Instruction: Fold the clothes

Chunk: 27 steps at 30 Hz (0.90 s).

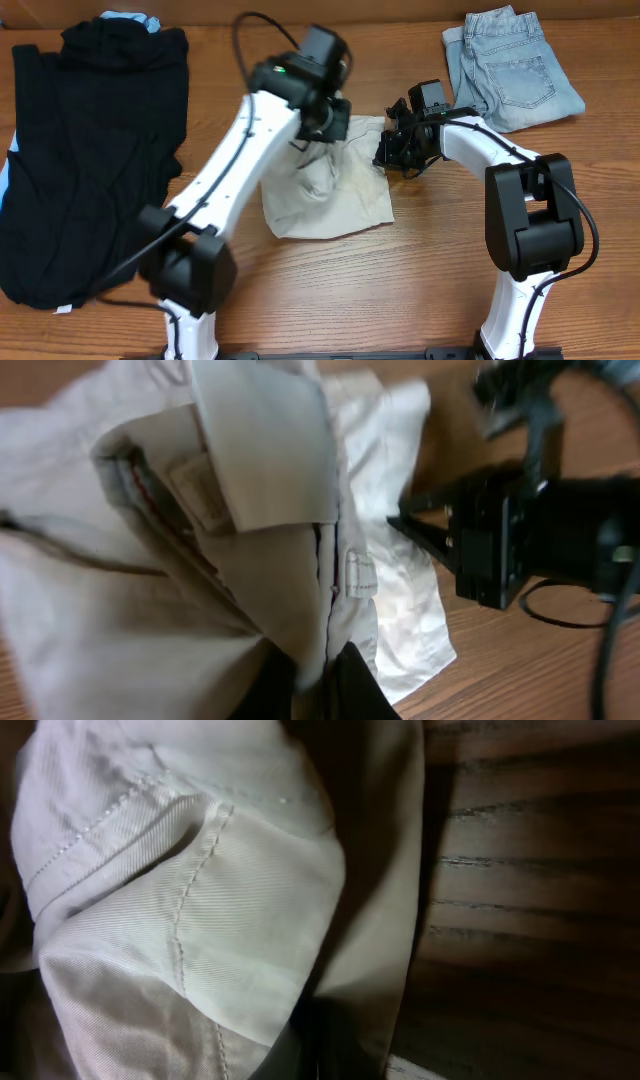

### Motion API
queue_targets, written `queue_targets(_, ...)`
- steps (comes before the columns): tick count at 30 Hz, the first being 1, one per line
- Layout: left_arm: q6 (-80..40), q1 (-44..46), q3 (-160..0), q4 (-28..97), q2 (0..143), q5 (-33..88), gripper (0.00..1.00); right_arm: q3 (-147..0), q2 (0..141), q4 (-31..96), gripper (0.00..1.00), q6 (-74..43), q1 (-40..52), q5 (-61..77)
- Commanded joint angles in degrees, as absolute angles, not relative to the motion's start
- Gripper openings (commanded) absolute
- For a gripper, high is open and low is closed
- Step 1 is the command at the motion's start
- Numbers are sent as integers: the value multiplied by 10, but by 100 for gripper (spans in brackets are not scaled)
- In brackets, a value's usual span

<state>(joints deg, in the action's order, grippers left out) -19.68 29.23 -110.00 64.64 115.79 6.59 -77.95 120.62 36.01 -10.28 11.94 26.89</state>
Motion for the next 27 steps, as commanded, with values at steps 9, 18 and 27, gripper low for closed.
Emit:
queue_targets(9, -234, 314, -1109, 645, 1229, 63, 75, -804, 1123, 408, 9, -136, 57, 312)
queue_targets(18, -225, 258, -1180, 724, 1171, -11, 79, -804, 1009, 469, 91, -72, 6, 342)
queue_targets(27, -177, 176, -1210, 777, 1114, -48, 100, -790, 1090, 475, 100, -98, 88, 322)
